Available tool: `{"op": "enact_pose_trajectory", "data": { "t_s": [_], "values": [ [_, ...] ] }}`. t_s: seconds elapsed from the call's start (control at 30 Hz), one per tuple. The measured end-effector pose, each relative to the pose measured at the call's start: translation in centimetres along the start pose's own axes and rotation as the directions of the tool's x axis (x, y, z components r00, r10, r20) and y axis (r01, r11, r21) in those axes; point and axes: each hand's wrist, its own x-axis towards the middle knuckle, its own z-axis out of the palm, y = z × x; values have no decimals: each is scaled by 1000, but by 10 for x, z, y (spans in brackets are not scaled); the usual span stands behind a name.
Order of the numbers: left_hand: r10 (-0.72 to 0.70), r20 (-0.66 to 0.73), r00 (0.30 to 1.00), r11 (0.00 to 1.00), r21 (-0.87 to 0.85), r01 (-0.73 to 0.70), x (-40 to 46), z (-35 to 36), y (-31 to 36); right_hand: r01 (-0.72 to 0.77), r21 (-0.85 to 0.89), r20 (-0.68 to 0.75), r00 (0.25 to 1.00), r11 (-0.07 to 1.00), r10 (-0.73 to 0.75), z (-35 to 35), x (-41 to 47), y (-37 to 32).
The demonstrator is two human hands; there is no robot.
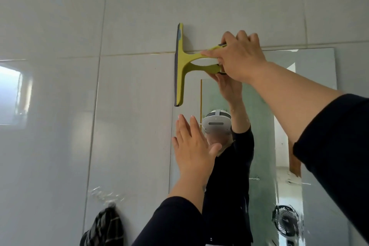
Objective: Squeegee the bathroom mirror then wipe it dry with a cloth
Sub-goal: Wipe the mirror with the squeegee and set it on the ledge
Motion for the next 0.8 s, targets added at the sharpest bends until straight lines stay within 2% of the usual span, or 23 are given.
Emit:
{"op": "enact_pose_trajectory", "data": {
  "t_s": [0.33, 0.43, 0.6, 0.8],
  "values": [
    [-47, -6, 999, 999, 1, 47, 0, 4, 6, -74, -14, 47, 996, 997, 74, -3, -35, 58],
    [-16, -23, 1000, 1000, 5, 16, -2, 4, 17, -100, -15, 93, 991, 995, 101, -7, -52, 78],
    [75, 49, 996, 997, -39, -73, -5, 8, 47, -220, 52, 182, 961, 974, 208, -21, -79, 104],
    [55, 60, 997, 997, -62, -51, -7, 17, 58, -334, 65, 244, 919, 940, 310, -28, -110, 123]
  ]
}}
